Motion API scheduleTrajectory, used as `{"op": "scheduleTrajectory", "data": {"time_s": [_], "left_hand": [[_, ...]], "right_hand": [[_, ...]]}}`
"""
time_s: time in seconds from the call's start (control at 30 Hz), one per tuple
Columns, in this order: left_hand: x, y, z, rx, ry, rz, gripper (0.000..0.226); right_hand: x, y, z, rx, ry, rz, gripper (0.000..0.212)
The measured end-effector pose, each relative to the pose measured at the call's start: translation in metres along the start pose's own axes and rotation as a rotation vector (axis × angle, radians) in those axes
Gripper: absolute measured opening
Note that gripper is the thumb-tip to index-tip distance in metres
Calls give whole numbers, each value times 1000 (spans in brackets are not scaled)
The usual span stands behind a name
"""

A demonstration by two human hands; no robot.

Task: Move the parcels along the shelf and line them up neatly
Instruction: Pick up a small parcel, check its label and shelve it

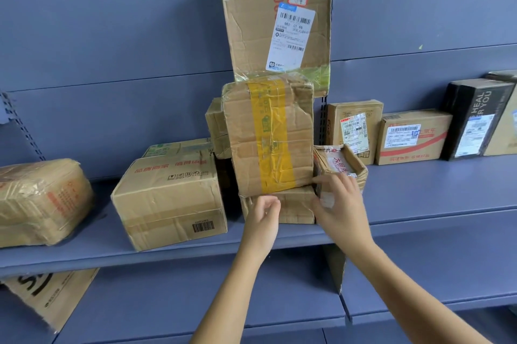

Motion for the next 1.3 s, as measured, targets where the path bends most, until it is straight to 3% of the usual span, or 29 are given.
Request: {"op": "scheduleTrajectory", "data": {"time_s": [0.07, 0.13, 0.23, 0.43, 0.57, 0.67, 0.83, 0.93, 1.03, 1.1, 1.23, 1.3], "left_hand": [[3, 4, 2, -18, -11, -11, 25], [7, 11, 1, -39, -35, -14, 30], [7, 22, 2, -73, -73, -28, 30], [-22, 41, 6, -106, -78, -19, 28], [-31, 47, 8, -154, -94, -23, 29], [-33, 47, 4, -187, -111, -18, 28], [-29, 44, 8, -225, -144, 36, 15], [-21, 44, 15, -252, -188, 88, 21], [-8, 57, 16, -226, -239, 200, 64], [3, 69, 17, -215, -290, 308, 79], [17, 86, 25, -276, -406, 307, 91], [19, 87, 30, -303, -423, 292, 84]], "right_hand": [[20, 14, -19, 2, -155, 150, 49], [43, 16, -27, -133, -373, 307, 67], [59, 0, -23, -289, -511, 379, 73], [45, 3, -18, 3, -543, 321, 48], [29, 27, -4, 281, -519, 140, 33], [8, 59, 11, 497, -421, -16, 30], [-26, 102, 33, 656, -197, -305, 30], [-29, 100, 27, 599, -202, -543, 40], [-35, 79, 13, 438, -248, -698, 64], [-39, 63, 4, 353, -298, -720, 84], [-54, 12, 0, 161, -372, -815, 84], [-62, -19, 3, 50, -423, -892, 92]]}}
Point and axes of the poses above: each hand's wrist, its own z-axis away from the middle knuckle, its own y-axis out of the back of the hand, x = y × z, the point moved 7 cm from there along -z, towards the middle knuckle, and after that the axes turned 14 degrees about -z, right-handed, at the moved point
